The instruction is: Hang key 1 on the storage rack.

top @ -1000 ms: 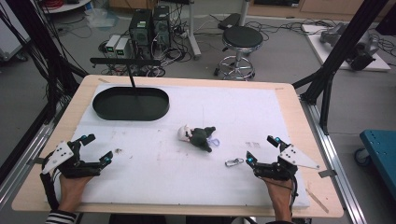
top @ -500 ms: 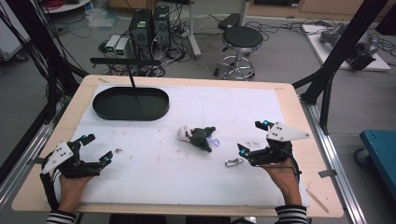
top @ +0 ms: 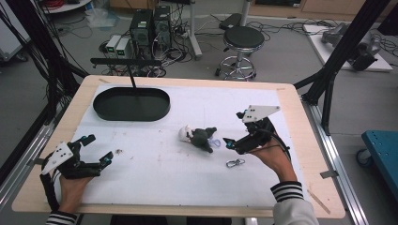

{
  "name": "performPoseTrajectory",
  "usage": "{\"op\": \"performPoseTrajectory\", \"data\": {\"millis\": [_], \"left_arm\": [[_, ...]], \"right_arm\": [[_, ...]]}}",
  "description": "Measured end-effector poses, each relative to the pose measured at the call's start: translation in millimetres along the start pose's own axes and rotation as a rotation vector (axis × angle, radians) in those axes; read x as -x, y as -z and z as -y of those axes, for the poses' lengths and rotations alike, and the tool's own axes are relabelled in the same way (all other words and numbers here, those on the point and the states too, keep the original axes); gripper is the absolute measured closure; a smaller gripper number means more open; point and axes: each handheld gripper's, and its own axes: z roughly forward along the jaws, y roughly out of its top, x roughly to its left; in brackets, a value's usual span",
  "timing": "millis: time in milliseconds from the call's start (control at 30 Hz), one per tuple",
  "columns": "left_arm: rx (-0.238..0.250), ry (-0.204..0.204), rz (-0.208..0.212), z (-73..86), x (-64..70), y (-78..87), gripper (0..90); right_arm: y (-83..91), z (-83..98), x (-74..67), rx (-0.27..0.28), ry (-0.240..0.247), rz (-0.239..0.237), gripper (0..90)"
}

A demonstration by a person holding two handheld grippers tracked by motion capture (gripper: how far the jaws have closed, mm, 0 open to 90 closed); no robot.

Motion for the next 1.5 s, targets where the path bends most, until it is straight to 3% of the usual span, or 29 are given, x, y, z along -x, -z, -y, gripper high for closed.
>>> {"op": "performPoseTrajectory", "data": {"millis": [400,867,1500], "left_arm": [[0.002,0.002,-0.001,0.0,-0.4,0.1,1.7],[0.002,0.009,0.001,0.0,-0.9,0.4,1.7],[0.003,0.002,0.000,0.1,-0.5,0.4,1.7]], "right_arm": [[-33.8,-23.6,7.1,-0.105,0.064,-0.096,1.8],[-72.7,-34.7,10.7,-0.209,0.101,-0.161,1.9],[-110.3,-28.7,9.6,-0.299,0.109,-0.233,1.8]]}}
